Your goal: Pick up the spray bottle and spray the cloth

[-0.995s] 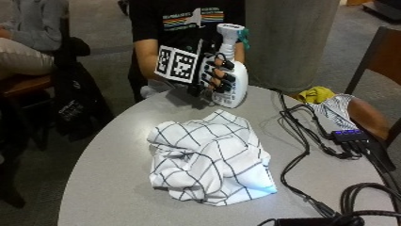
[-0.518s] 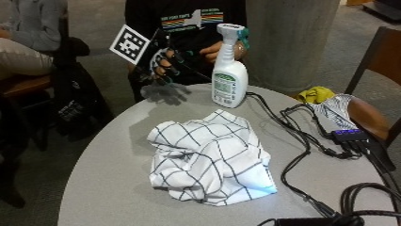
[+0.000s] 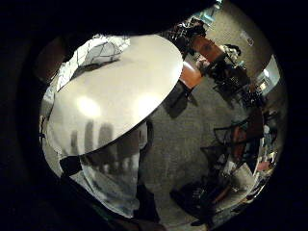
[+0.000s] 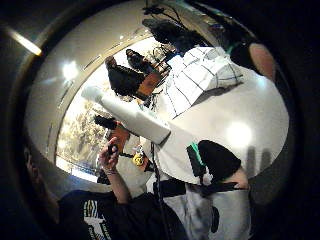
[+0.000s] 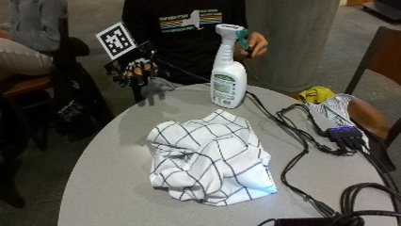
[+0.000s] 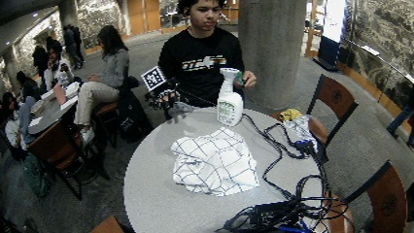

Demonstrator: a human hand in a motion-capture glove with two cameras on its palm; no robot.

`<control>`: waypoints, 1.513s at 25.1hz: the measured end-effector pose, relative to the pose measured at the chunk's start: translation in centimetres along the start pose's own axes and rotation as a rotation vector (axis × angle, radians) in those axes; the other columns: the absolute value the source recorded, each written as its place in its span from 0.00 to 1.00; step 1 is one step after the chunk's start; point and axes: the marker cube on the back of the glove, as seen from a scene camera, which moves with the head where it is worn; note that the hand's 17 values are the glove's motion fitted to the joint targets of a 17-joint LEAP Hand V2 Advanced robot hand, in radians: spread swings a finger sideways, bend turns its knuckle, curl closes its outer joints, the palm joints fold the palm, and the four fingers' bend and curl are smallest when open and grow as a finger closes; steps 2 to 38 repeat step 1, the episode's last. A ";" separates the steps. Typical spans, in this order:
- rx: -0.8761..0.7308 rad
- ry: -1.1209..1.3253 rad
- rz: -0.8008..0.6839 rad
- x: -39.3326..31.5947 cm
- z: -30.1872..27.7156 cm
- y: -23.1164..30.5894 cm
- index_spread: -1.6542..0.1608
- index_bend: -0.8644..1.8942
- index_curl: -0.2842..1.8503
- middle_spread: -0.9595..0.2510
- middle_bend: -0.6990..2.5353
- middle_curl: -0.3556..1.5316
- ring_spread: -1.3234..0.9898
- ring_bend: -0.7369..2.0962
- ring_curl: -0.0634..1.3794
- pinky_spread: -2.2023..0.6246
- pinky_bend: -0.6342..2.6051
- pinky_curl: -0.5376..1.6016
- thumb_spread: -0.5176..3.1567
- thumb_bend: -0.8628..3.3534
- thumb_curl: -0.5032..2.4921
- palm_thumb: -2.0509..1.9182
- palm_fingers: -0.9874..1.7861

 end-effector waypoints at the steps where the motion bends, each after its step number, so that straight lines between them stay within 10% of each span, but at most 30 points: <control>1: -0.010 -0.001 -0.038 0.2 0.0 0.2 0.73 0.40 0.31 0.77 0.28 0.38 0.60 0.32 0.26 0.85 0.28 0.37 0.42 0.20 0.33 0.70 0.55; 38: -0.010 -0.001 -0.038 0.2 0.0 0.2 0.73 0.40 0.31 0.77 0.28 0.38 0.60 0.32 0.26 0.85 0.28 0.37 0.42 0.20 0.33 0.70 0.55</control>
